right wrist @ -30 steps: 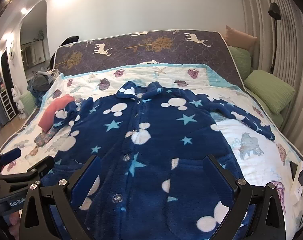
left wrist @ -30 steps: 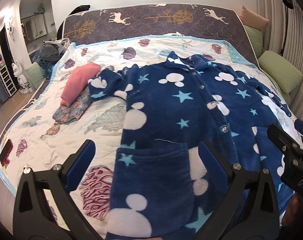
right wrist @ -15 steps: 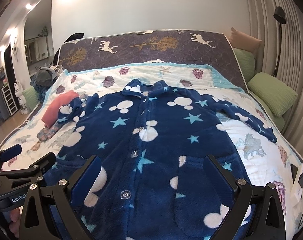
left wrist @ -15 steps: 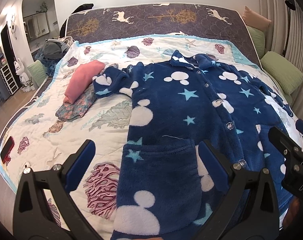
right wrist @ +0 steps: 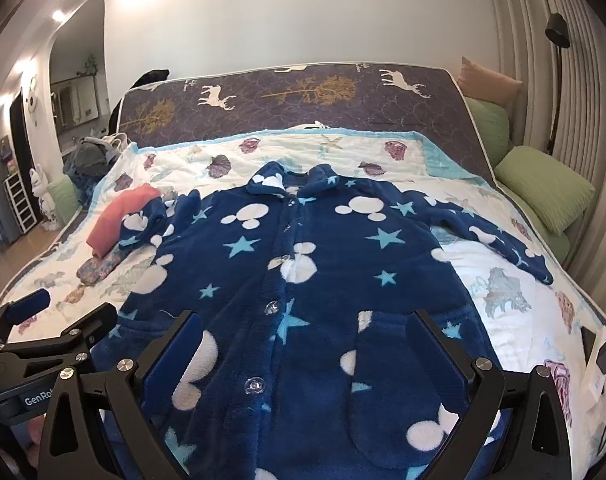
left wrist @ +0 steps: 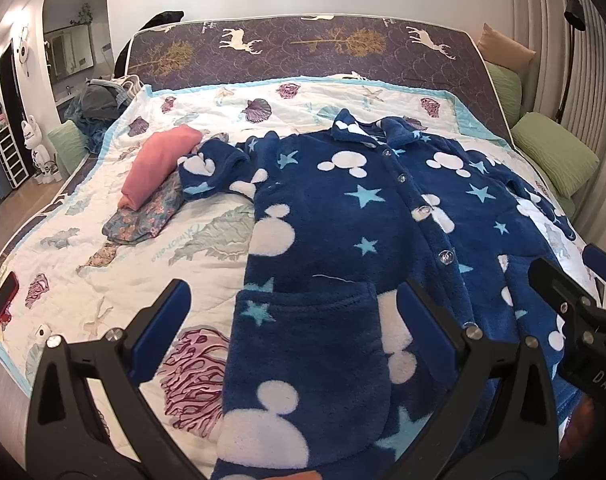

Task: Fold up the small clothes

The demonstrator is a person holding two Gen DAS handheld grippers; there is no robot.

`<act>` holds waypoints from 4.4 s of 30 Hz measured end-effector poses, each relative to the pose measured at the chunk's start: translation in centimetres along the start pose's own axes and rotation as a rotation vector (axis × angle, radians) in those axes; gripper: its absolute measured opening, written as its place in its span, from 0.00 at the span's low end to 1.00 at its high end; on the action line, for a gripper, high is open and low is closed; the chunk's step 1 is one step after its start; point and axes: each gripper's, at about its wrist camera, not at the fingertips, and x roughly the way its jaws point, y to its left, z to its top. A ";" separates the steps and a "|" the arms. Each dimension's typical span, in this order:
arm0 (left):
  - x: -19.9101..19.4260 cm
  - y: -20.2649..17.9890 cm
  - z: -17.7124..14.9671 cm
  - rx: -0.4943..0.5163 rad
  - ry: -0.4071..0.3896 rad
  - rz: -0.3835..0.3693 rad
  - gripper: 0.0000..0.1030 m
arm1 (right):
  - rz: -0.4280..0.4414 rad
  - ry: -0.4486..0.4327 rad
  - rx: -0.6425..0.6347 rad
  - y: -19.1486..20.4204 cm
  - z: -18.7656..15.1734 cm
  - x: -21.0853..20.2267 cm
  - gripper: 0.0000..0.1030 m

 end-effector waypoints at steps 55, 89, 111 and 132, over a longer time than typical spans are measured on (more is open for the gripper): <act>16.5 11.7 6.5 0.054 0.086 0.221 0.70 | -0.029 0.063 0.046 -1.7 0.7 4.6 1.00; 8.7 -4.1 19.7 0.077 0.091 -0.562 0.06 | 0.038 0.010 0.149 -8.4 5.9 7.5 1.00; 11.6 7.8 6.2 -0.072 0.224 -0.186 0.45 | 0.563 0.436 0.520 -7.9 2.9 17.2 1.00; 18.1 5.9 7.9 -0.082 0.238 -0.086 0.51 | 0.388 0.186 0.382 -11.3 12.7 17.2 0.17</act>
